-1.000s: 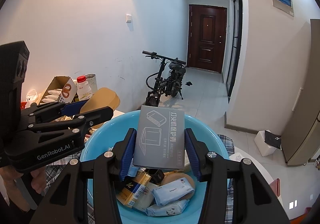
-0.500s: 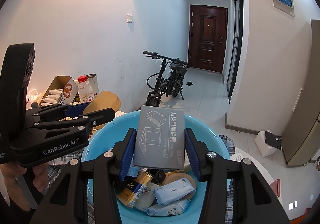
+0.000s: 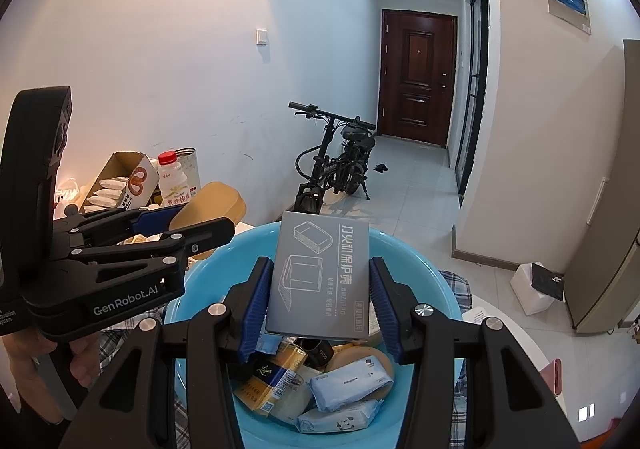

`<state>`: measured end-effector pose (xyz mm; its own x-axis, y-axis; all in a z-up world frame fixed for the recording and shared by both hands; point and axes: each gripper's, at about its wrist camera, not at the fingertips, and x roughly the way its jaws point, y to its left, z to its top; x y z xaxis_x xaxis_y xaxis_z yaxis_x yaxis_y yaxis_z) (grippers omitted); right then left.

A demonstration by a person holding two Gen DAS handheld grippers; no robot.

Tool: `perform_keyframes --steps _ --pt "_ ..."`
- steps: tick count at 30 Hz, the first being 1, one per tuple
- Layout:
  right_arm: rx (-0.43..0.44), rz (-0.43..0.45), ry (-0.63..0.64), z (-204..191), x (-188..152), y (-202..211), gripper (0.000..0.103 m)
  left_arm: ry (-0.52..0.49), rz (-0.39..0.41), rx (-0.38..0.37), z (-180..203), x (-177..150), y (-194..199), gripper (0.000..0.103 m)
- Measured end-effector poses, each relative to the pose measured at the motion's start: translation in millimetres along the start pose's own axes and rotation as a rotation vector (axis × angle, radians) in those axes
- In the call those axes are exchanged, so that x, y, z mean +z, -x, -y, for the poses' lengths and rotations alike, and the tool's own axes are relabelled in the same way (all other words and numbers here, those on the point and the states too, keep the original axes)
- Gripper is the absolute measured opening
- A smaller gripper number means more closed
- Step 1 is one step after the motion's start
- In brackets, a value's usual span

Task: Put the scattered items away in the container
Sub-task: 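Hold the grey box over the basin while the left gripper brings the orange soap dish, then open the right gripper to drop the grey box into the basin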

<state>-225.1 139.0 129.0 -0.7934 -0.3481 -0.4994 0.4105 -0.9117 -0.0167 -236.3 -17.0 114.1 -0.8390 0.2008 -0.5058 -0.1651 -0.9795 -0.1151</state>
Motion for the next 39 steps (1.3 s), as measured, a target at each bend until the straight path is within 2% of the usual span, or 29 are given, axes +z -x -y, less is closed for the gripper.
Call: perform_keyframes --steps 37,39 --pt "-0.012 0.004 0.015 0.8 2.6 1.6 0.051 0.004 0.003 0.010 -3.1 1.8 -0.9 0.042" --pt "-0.051 0.019 0.000 4.7 4.3 3.9 0.078 0.002 0.003 0.011 -2.4 1.7 -0.9 0.042"
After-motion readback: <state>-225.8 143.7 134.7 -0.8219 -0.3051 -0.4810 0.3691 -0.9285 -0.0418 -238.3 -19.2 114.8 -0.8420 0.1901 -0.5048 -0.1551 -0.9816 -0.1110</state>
